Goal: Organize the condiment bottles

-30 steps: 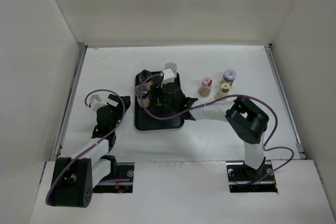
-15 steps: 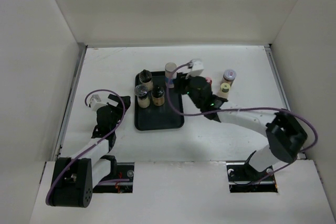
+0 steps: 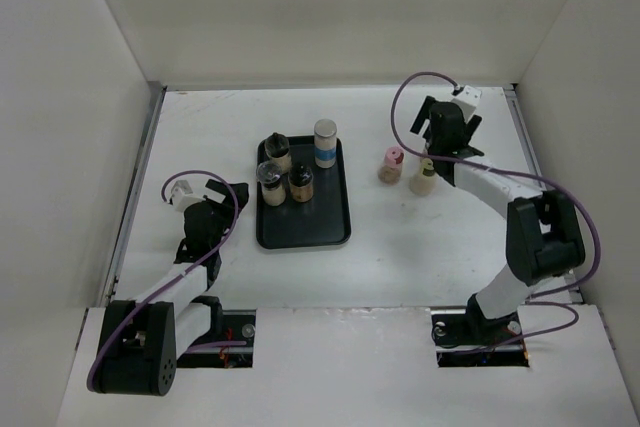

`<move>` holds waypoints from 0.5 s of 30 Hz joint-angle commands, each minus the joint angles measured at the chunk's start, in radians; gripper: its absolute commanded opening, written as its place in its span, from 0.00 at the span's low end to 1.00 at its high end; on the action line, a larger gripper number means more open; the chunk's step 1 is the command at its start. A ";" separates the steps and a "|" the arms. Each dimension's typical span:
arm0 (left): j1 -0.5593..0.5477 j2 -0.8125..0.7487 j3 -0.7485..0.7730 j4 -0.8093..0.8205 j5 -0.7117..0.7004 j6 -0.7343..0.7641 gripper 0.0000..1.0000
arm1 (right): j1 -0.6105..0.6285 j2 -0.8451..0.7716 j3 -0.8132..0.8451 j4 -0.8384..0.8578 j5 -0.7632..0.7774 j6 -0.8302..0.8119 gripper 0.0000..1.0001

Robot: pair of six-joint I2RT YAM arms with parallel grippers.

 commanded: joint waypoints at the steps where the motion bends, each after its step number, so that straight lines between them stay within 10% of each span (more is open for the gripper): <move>1: -0.006 -0.014 0.008 0.046 -0.005 -0.006 1.00 | -0.034 0.058 0.086 -0.060 0.011 0.006 0.98; 8: -0.010 0.038 0.022 0.058 0.007 -0.010 1.00 | -0.077 0.161 0.141 -0.115 -0.055 0.018 1.00; 15: -0.006 0.041 0.020 0.064 0.007 -0.010 1.00 | -0.077 0.192 0.135 -0.117 -0.097 0.031 0.78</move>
